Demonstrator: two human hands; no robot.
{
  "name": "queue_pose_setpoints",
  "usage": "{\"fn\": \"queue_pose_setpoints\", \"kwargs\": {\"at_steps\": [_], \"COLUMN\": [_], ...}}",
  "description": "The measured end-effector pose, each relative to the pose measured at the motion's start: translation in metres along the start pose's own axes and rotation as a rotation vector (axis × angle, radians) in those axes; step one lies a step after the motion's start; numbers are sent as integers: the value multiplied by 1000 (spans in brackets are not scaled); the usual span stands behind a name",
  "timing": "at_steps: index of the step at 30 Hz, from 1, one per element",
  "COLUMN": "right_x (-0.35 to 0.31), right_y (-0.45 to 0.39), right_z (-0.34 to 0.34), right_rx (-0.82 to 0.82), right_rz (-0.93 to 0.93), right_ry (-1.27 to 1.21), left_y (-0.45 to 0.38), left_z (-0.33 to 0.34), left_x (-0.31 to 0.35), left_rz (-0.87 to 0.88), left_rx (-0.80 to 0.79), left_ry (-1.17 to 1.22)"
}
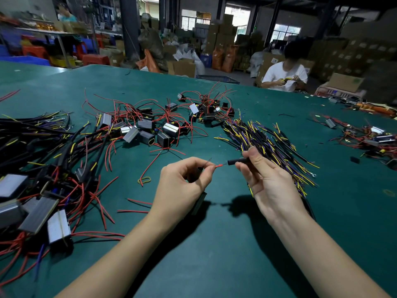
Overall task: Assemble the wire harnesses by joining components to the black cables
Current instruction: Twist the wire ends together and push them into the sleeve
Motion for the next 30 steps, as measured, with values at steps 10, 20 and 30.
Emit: {"fn": "queue_pose_setpoints", "kwargs": {"at_steps": [10, 20, 30], "right_x": [1, 0, -2], "right_y": [1, 3, 3], "right_z": [-7, -6, -3], "right_rx": [39, 39, 25], "right_rz": [-10, -26, -49], "right_ry": [1, -10, 51], "left_y": [1, 2, 1], "left_z": [-1, -1, -1], "left_x": [3, 3, 4], "left_rz": [31, 46, 60], "left_rx": [11, 15, 4], "left_ry": [-15, -26, -39]}}
Point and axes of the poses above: each hand's wrist, its own y-axis away from the middle knuckle, its own z-axis out of the palm, x = y × z, the point moved 10 cm from there along -y, towards the middle knuckle, and after that the axes turned 12 degrees about z, right-handed, at the moved point
